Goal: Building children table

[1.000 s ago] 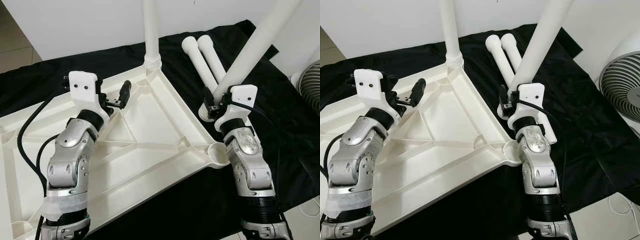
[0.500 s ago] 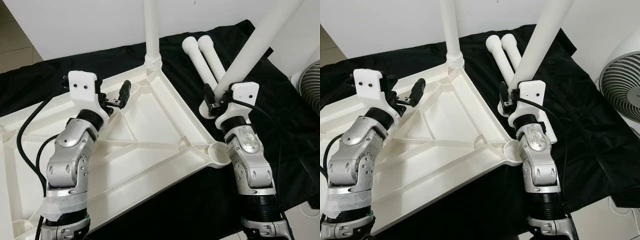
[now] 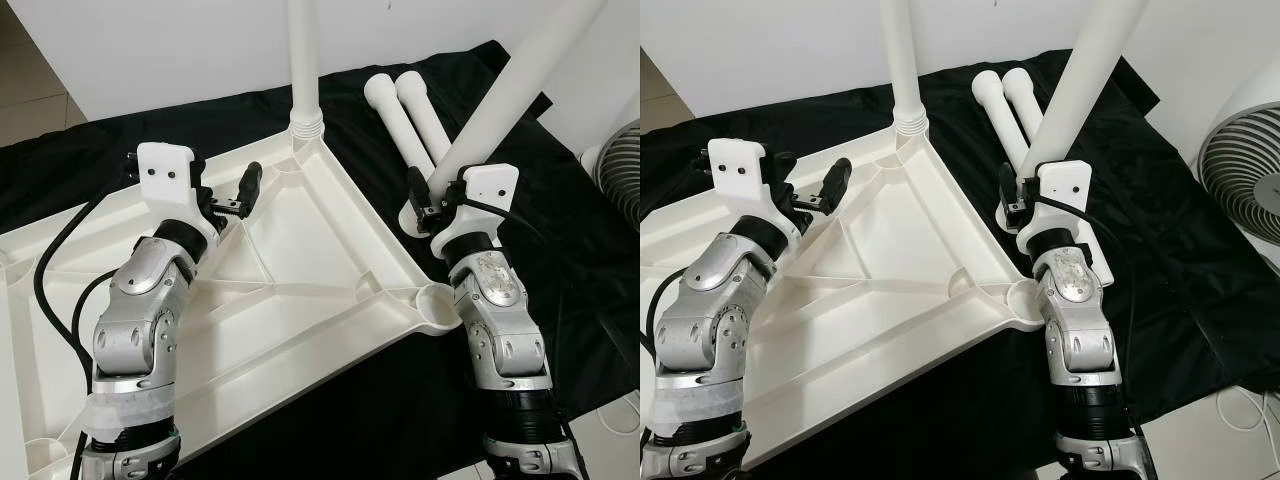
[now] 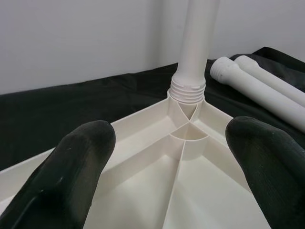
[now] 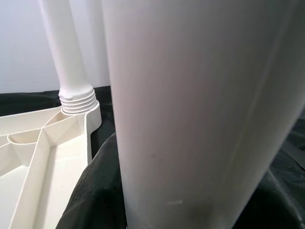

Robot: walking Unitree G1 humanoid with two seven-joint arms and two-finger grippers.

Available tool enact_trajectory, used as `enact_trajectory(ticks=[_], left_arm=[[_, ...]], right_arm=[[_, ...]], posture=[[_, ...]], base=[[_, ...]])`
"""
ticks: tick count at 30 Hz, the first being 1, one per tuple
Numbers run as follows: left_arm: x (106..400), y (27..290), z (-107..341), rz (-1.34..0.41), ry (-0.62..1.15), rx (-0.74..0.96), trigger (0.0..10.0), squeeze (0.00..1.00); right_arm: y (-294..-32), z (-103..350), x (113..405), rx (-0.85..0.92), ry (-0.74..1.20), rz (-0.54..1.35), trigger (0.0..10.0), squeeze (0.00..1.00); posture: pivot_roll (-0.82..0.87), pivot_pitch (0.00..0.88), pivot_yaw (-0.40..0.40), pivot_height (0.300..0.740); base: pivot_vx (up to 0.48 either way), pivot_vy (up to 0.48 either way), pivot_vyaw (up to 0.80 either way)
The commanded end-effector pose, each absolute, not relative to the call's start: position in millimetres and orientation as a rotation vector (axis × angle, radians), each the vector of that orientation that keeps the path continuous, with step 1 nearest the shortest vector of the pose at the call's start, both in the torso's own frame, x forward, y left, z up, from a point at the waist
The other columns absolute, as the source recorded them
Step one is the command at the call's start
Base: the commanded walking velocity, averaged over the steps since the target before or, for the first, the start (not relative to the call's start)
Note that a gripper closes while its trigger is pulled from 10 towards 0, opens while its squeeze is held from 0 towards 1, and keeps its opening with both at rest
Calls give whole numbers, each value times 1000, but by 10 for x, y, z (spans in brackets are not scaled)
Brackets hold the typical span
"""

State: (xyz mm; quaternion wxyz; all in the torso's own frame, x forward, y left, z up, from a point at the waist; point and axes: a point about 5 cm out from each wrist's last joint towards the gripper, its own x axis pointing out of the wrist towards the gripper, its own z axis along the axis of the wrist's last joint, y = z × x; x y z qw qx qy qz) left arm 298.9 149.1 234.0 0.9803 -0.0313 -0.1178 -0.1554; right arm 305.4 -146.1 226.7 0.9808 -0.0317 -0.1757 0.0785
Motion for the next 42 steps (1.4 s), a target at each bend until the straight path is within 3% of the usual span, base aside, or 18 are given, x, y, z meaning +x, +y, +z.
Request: enact_trajectory(ticks=[1, 29, 33, 42], left_arm=[[2973, 1539, 2364, -248, -242, -75, 10000, 0], [2996, 1528, 2406, -253, -254, -102, 10000, 0], [3000, 1520, 2480, -258, -286, -76, 10000, 0], [3021, 1513, 2527, -268, -297, -69, 10000, 0]], right_arm=[[-1462, 2268, 3039, -68, -367, 158, 10000, 0], [-1488, 2273, 3046, -72, -375, 145, 10000, 0], [-1546, 2437, 3001, -42, -487, 105, 10000, 0], [-1529, 2482, 3011, -61, -499, 107, 10000, 0]], posture=[[-34, 213, 89, 740], [-38, 204, 93, 740], [-37, 197, 97, 740], [-40, 182, 101, 740]], base=[[0, 0, 0], [-148, 0, 0], [0, 0, 0], [0, 0, 0]])
